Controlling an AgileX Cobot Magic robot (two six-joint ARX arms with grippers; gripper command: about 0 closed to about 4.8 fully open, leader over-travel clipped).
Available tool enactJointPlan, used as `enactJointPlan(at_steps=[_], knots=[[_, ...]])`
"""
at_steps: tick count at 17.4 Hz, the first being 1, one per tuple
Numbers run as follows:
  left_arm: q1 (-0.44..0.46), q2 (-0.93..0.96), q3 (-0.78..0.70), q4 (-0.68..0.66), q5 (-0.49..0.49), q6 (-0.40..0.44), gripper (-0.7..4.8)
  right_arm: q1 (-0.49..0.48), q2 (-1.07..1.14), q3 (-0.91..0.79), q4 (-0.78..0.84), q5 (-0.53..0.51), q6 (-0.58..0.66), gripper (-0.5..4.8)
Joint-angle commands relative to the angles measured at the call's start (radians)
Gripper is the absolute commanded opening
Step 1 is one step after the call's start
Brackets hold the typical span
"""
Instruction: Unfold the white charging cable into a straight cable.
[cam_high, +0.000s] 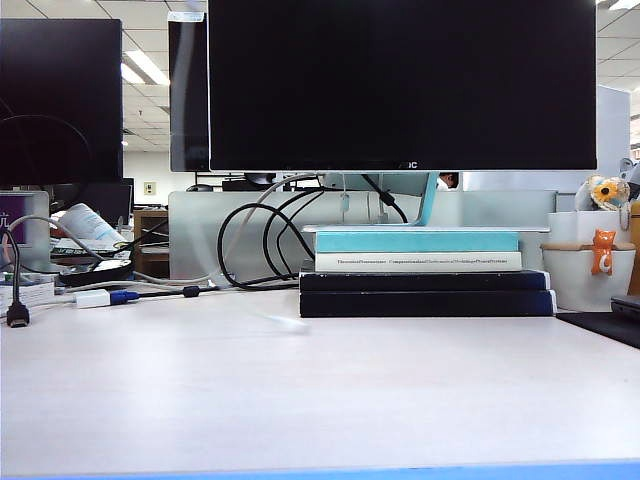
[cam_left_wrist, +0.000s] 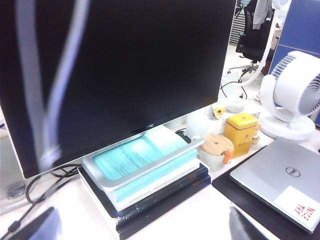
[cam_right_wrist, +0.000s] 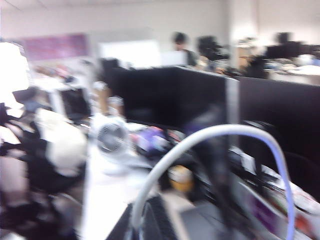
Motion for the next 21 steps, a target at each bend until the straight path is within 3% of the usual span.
enactJointPlan(at_steps=[1, 3, 6, 9, 11, 13, 15, 21], knots=[[0.000, -0.002, 0.003, 0.008, -0.017, 0.022, 4.79, 0.002, -0.008, 0.010, 0.078, -0.092, 0.087, -0.05], [0.000, -0.002, 0.003, 0.010, -0.017, 0.022, 4.79, -0.033, -0.021, 0.010, 0.026, -0.117, 0.097, -0.05], [0.000, -0.002, 0.003, 0.012, -0.017, 0.022, 4.79, -0.138, -0.041, 0.010, -0.180, -0.171, 0.055, -0.05], [0.000, 0.005, 0.003, 0.015, -0.018, 0.023, 4.79, -0.261, -0.083, 0.010, -0.539, -0.095, -0.189, -0.05], [0.000, 0.011, 0.002, 0.024, -0.021, 0.027, 4.79, -0.301, -0.090, 0.010, -0.681, -0.050, -0.289, -0.05], [0.000, 0.023, 0.002, 0.025, -0.020, 0.026, 4.79, -0.343, -0.091, 0.009, -0.887, 0.065, -0.412, -0.05], [0.000, 0.033, 0.001, 0.014, -0.021, 0.026, 4.79, -0.350, -0.090, 0.008, -1.086, 0.283, -0.551, -0.05], [0.000, 0.049, 0.001, 0.006, -0.016, 0.025, 4.79, -0.352, -0.093, 0.003, -1.192, 0.754, -0.569, -0.05]])
